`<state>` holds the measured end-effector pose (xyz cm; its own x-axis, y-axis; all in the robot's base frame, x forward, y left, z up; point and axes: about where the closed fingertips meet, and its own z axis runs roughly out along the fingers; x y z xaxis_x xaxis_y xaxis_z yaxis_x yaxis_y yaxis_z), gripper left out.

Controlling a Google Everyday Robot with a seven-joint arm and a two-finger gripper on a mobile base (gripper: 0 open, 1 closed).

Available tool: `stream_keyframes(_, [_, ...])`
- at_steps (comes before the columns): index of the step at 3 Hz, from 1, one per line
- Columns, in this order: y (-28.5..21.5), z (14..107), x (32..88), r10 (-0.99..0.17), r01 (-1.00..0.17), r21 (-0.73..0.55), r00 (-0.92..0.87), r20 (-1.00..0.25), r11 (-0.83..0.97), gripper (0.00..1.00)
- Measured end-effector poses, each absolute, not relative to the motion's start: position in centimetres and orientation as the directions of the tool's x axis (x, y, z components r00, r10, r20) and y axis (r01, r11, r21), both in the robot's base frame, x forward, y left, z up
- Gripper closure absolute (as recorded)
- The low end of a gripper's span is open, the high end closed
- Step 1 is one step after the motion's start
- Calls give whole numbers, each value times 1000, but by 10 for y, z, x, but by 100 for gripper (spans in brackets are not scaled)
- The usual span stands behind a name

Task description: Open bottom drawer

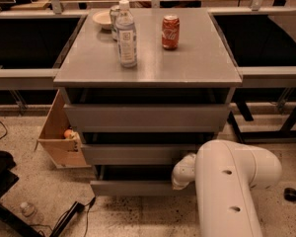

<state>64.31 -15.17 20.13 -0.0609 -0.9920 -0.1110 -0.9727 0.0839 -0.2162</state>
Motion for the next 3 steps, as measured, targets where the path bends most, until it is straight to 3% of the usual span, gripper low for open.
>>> stream_keyframes(3, [-185,217,602,-992,-976,-180,-111,-55,119,100])
